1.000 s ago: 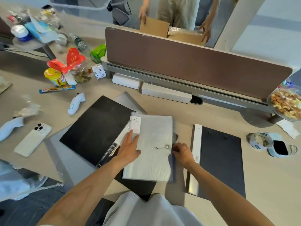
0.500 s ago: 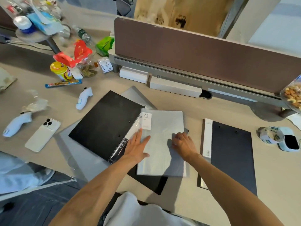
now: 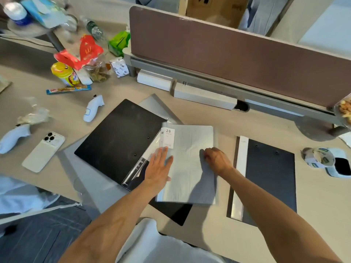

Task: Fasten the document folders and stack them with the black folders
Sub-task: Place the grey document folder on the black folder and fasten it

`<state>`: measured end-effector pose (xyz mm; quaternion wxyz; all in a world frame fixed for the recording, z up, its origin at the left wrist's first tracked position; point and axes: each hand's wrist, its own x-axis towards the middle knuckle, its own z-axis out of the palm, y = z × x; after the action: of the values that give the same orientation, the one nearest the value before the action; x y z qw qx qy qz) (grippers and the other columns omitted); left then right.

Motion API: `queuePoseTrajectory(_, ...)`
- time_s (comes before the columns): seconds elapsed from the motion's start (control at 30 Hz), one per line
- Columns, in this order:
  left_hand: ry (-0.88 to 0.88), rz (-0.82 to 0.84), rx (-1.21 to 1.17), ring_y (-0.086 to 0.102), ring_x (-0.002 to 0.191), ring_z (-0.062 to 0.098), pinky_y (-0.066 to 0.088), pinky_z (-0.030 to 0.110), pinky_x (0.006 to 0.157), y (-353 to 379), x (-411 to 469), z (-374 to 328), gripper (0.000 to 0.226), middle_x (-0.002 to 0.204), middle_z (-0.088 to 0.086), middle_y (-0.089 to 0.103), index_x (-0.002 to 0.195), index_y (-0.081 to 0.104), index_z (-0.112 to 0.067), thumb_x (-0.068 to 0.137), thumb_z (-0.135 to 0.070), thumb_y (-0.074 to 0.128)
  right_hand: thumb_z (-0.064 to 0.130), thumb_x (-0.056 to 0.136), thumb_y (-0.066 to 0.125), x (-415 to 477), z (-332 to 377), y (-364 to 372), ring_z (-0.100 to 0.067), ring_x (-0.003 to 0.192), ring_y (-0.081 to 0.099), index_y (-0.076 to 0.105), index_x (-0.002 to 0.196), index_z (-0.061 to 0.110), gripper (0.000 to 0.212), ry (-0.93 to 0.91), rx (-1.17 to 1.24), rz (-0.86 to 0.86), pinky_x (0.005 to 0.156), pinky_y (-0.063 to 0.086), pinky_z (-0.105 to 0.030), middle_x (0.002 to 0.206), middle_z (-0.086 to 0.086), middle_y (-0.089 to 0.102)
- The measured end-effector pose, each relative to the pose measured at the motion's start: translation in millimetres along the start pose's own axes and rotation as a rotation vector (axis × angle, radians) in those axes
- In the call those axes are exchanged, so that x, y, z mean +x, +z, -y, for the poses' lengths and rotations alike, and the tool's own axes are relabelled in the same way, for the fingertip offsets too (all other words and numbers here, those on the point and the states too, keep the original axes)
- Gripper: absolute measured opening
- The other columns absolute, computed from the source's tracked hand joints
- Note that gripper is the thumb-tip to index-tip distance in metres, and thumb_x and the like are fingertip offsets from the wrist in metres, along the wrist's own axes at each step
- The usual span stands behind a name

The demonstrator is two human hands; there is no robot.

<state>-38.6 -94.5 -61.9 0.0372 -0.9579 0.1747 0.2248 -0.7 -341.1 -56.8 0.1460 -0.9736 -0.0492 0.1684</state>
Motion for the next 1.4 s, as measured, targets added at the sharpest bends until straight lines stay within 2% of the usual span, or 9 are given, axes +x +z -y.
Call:
queuePoseTrajectory(0.17, 0.145, 0.034, 0.138, -0.012, 0.150, 0.029, -0.003, 0.043, 0.122, -4.8, 6.8, -15.3, 0.084, 0.162, 0.013, -0.014, 0.154, 0.003, -0.020, 0.091, -0.013, 0.059, 0.009, 0.082, 0.066, -15.9, -28.3, -9.1, -0.030, 0.091, 0.061, 0.064, 0.102, 0.008, 0.020, -0.173, -0.203, 0.037, 0.074, 0.052, -0.037, 0.101, -0.011, 0.063)
queuePoseTrajectory(0.33, 0.216, 0.153, 0.102, -0.010, 0.150, 0.027, 0.006, 0.040, 0.123, -12.2, 12.7, -20.1, 0.090, 0.162, 0.008, -0.016, 0.153, -0.003, -0.034, 0.090, 0.001, 0.052, 0.017, 0.067, 0.080, -17.0, -47.0, -7.1, -0.023, 0.079, 0.063, 0.069, 0.089, 0.017, 0.024, -0.210, -0.417, -0.013, 0.056, 0.051, -0.033, 0.088, -0.004, 0.064)
queuePoseTrajectory(0.4, 0.214, 0.162, 0.091, -0.010, 0.151, 0.026, 0.006, 0.040, 0.123, -14.6, 12.6, -20.1, 0.088, 0.163, 0.007, -0.015, 0.153, -0.002, -0.034, 0.091, 0.001, 0.050, 0.024, 0.075, 0.067, -18.6, -46.8, -7.7, -0.025, 0.069, 0.063, 0.065, 0.080, 0.011, 0.013, -0.271, -0.445, -0.072, 0.051, 0.049, -0.034, 0.079, -0.007, 0.065)
queuePoseTrajectory(0.57, 0.191, 0.176, 0.098, -0.012, 0.150, 0.027, 0.007, 0.041, 0.123, -14.5, 13.1, -24.9, 0.089, 0.162, 0.008, -0.018, 0.152, -0.006, -0.035, 0.092, -0.001, 0.049, 0.032, 0.083, 0.036, -28.1, -50.4, -3.7, -0.028, 0.060, 0.059, 0.058, 0.078, 0.009, 0.033, -0.383, -0.478, -0.104, 0.052, 0.046, -0.035, 0.070, -0.010, 0.064)
queuePoseTrajectory(0.73, 0.172, 0.184, 0.111, -0.013, 0.150, 0.027, 0.006, 0.043, 0.123, -14.9, 12.6, -27.7, 0.087, 0.161, 0.008, -0.020, 0.151, -0.010, -0.036, 0.095, -0.007, 0.049, 0.013, 0.064, 0.074, -36.7, -40.7, 1.7, -0.025, 0.070, 0.064, 0.064, 0.093, 0.005, 0.032, -0.544, -0.539, -0.168, 0.057, 0.050, -0.033, 0.084, -0.010, 0.068)
queuePoseTrajectory(0.87, 0.169, 0.179, 0.104, -0.014, 0.150, 0.026, 0.005, 0.042, 0.123, -12.0, 12.9, -27.4, 0.087, 0.162, 0.007, -0.020, 0.151, -0.010, -0.036, 0.094, -0.005, 0.048, 0.011, 0.051, 0.086, -34.5, -32.8, 15.6, -0.026, 0.076, 0.064, 0.065, 0.098, 0.003, 0.052, -0.411, -0.536, -0.066, 0.061, 0.050, -0.034, 0.088, -0.012, 0.067)
queuePoseTrajectory(1.0, 0.174, 0.174, 0.103, -0.014, 0.150, 0.025, 0.005, 0.042, 0.123, -11.3, 13.0, -25.8, 0.087, 0.162, 0.007, -0.020, 0.152, -0.009, -0.036, 0.094, -0.004, 0.047, 0.013, 0.058, 0.086, -35.4, -26.2, 18.8, -0.022, 0.079, 0.064, 0.064, 0.093, 0.010, 0.041, -0.295, -0.445, -0.043, 0.062, 0.049, -0.030, 0.087, -0.006, 0.067)
queuePoseTrajectory(1.17, 0.161, 0.113, 0.066, -0.010, 0.151, 0.025, 0.007, 0.040, 0.123, -10.9, 9.6, -24.3, 0.085, 0.163, 0.006, -0.013, 0.153, -0.003, -0.035, 0.094, -0.004, 0.049, 0.030, 0.088, 0.062, -41.3, -23.3, 11.7, -0.023, 0.095, 0.055, 0.065, 0.095, 0.012, 0.019, -0.018, 0.120, -0.079, 0.079, 0.045, -0.035, 0.098, -0.005, 0.064)
queuePoseTrajectory(1.4, -0.287, 0.058, -0.460, -0.001, 0.149, 0.038, 0.016, 0.048, 0.119, -22.2, -2.7, -12.9, 0.103, 0.161, 0.016, -0.003, 0.152, 0.000, -0.017, 0.081, -0.026, 0.074, 0.011, 0.089, 0.060, -35.0, -30.2, 6.4, -0.020, 0.088, 0.059, 0.067, 0.102, 0.008, 0.015, 0.291, 0.515, -0.079, 0.075, 0.046, -0.021, 0.111, -0.010, 0.062)
